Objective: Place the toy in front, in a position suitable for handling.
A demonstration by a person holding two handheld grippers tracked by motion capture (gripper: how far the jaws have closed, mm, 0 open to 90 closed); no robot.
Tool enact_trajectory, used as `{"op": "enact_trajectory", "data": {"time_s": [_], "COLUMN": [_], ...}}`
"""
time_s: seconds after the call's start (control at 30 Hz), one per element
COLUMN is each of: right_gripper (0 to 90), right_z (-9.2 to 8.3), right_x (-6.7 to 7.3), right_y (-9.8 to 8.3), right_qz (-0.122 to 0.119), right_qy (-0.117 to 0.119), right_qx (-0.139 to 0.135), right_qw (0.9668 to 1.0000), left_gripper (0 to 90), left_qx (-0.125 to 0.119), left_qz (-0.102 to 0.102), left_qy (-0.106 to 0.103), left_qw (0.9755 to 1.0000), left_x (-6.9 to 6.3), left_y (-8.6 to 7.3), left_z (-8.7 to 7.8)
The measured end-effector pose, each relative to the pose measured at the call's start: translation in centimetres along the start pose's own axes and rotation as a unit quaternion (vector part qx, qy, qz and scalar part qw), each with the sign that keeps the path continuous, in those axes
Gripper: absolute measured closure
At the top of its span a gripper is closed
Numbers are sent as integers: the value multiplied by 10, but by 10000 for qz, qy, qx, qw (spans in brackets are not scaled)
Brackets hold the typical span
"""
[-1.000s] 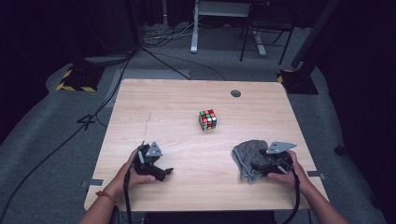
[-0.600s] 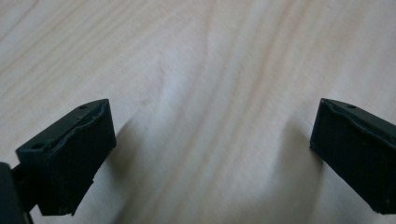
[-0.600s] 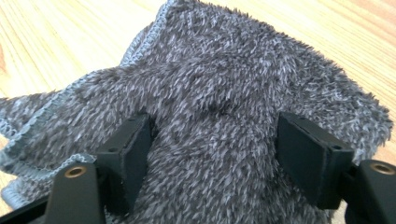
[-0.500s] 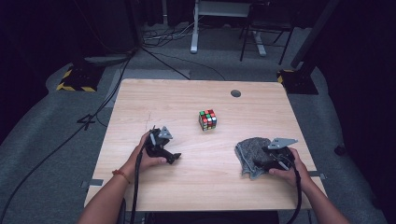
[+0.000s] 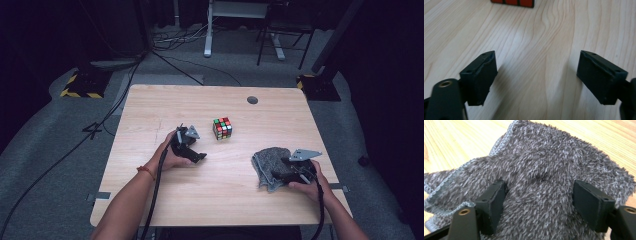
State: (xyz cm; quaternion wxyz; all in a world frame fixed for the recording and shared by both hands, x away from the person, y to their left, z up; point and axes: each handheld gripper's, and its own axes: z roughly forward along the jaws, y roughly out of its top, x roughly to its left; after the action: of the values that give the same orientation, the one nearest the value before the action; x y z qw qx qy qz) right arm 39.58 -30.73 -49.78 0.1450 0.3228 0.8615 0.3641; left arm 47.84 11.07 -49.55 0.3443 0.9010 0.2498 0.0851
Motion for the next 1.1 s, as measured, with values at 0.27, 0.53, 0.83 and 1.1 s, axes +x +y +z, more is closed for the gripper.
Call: {"op": "enact_trajectory", "data": {"time_s": [0.27,0.53,0.83,1.1], "right_gripper": [272,273,273,273], "right_z": [0,0,0,-1], "right_x": [1,1,1,1], "right_y": [-1,-2,-2,-3], "right_qz": [7,13,16,21], "right_qy": [-25,-31,-42,-44], "right_qx": [-50,-75,-69,-83], "right_qw": [10000,10000,10000,10000], "left_gripper": [161,158,156,159], "left_qx": [-304,-341,-280,-13], "left_qz": [122,151,398,547], "left_qy": [104,130,215,361], "left_qw": [9994,9992,9986,9978], "left_x": [3,13,12,20], "left_y": [32,52,75,85], "left_z": [5,15,27,48]}}
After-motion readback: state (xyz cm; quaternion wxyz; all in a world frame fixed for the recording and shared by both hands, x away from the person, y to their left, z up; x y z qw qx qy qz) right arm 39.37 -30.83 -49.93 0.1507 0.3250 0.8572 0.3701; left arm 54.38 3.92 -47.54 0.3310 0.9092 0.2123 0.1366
